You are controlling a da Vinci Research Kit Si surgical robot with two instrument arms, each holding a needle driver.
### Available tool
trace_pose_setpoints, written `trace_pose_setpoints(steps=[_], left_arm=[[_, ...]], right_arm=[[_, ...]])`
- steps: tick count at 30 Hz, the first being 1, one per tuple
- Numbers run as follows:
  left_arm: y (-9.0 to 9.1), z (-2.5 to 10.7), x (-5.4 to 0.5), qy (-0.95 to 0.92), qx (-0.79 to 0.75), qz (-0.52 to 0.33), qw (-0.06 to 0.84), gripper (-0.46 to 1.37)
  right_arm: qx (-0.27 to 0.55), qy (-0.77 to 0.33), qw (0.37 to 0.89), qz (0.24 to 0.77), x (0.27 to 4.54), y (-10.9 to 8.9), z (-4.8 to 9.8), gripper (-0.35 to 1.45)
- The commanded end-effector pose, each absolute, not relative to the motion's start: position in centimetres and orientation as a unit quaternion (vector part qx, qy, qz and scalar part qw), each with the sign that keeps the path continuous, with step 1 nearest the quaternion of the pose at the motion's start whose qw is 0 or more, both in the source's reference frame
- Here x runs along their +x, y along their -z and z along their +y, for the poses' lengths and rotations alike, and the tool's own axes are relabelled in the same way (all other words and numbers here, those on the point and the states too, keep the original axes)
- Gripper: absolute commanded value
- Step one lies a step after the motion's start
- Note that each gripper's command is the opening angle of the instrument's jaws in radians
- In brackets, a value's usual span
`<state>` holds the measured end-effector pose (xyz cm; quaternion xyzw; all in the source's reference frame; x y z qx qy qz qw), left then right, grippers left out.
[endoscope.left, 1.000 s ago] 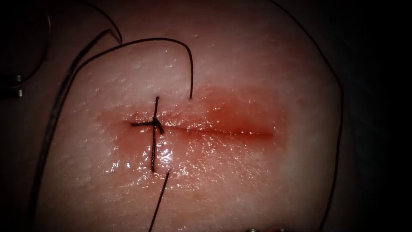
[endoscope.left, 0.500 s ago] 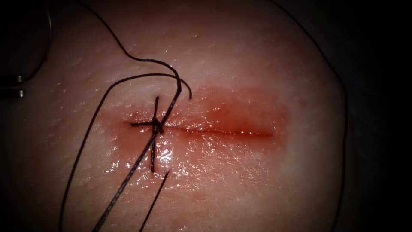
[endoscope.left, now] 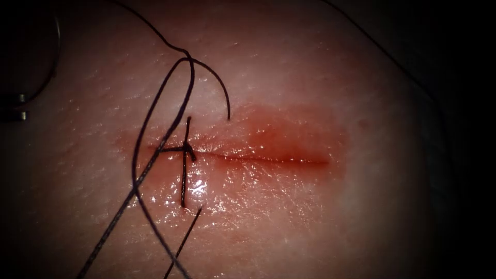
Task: Wound Closure
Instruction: Use the right gripper to pull the suture through the cut until a short tail remains on top
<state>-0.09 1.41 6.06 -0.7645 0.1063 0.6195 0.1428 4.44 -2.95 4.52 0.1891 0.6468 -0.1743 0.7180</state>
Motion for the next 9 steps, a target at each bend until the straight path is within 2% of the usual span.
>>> trace_pose_setpoints(steps=[1, 9], left_arm=[[-6.06, 1.41, -0.09, -0.62, -0.765, 0.105, 0.141, -0.35], [-6.06, 1.38, -0.08, -0.62, -0.765, 0.105, 0.14, -0.35]], right_arm=[[0.189, 0.174, 0.718, 0.647, 4.44, -4.52, -2.95, -0.35], [0.19, 0.174, 0.717, 0.647, 4.45, -4.53, -2.94, -0.35]])
